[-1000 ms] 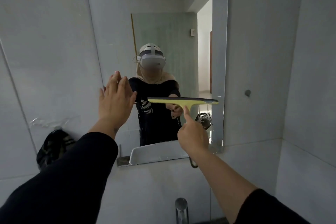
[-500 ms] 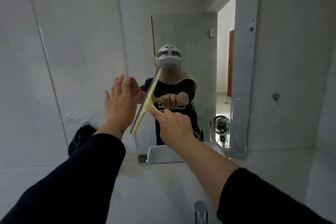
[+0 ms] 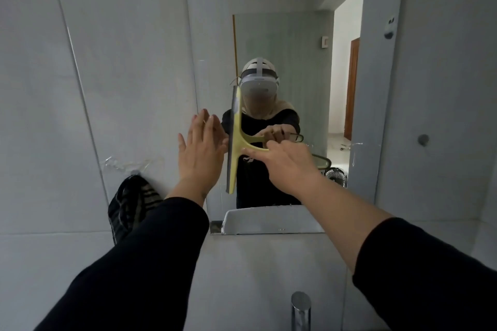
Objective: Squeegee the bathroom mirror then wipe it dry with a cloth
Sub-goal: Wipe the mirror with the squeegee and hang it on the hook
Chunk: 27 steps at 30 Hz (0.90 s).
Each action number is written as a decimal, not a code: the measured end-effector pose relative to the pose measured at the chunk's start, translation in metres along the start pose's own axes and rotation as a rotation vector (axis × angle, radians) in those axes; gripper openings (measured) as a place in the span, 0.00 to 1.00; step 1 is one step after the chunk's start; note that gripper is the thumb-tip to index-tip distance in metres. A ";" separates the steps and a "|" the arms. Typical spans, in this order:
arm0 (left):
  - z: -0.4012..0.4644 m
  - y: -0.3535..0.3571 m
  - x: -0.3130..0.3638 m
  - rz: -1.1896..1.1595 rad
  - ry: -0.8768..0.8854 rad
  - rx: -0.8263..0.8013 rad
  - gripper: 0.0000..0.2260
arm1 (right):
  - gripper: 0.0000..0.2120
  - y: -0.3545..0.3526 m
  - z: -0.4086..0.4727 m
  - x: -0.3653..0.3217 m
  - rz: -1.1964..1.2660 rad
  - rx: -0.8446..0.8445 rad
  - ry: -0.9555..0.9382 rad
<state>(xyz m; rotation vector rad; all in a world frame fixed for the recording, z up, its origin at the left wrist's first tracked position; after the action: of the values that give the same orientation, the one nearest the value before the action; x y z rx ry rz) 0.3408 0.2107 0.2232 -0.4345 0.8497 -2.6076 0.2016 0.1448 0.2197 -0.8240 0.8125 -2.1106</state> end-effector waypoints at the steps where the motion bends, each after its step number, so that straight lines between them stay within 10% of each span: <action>1: -0.001 0.002 0.005 0.001 0.013 -0.001 0.28 | 0.32 0.000 -0.004 0.007 0.006 -0.005 0.018; 27: -0.001 0.042 0.033 -0.038 0.121 0.004 0.36 | 0.24 0.065 -0.132 0.129 0.625 0.069 0.841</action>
<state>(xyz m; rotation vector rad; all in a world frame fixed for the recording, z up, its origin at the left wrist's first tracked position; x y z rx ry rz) 0.3211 0.1651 0.2029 -0.2974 0.8825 -2.6926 0.0586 0.0455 0.1313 0.3925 1.2055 -1.8377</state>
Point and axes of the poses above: each hand's wrist, its own z-axis towards the middle knuckle, its own y-axis out of the palm, x = y × z, the point moved 8 cm from there along z, towards the middle knuckle, and after that the axes turned 1 degree about y, right-handed, at the moved point
